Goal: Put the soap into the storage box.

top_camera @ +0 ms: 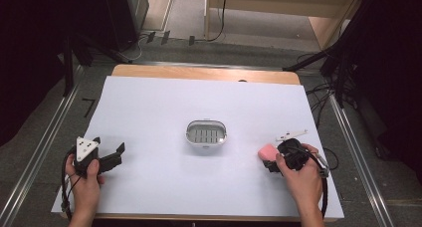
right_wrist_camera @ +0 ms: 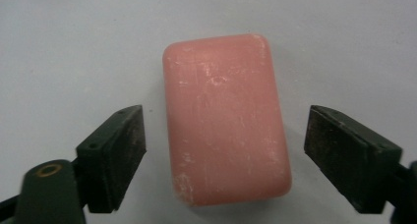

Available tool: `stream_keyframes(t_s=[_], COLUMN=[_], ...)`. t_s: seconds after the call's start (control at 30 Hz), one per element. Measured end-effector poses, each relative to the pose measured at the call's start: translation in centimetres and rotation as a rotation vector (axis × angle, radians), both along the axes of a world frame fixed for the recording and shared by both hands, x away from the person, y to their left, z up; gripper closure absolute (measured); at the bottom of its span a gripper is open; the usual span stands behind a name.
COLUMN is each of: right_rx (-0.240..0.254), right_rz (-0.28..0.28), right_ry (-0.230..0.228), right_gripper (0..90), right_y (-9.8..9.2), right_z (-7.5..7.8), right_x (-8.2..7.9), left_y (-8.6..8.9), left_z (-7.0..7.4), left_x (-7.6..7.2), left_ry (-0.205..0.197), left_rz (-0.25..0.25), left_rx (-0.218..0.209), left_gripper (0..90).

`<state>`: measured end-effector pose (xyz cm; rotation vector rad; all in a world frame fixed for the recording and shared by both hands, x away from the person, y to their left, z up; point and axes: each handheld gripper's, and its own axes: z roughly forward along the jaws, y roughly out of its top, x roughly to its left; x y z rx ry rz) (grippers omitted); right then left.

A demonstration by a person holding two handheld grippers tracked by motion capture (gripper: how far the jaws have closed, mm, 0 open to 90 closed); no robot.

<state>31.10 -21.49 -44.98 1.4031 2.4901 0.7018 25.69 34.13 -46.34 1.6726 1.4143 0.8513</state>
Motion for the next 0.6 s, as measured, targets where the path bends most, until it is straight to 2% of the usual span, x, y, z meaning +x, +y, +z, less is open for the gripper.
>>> stream_keyframes(t_s=[0.23,0.6], right_rx=[-0.002,-0.021], right_rz=[0.0,-0.007], right_ry=[0.02,0.032], right_gripper=[28.1,32.9], right_y=[0.36,0.7], right_z=[-0.31,-0.64], right_x=[0.28,0.54], left_y=[0.0,-0.01], left_z=[0.0,0.0], left_x=[0.0,0.0], left_ry=[0.0,-0.001], left_rz=[-0.001,-0.001], left_rx=[0.001,0.001], left_gripper=[14.0,14.1])
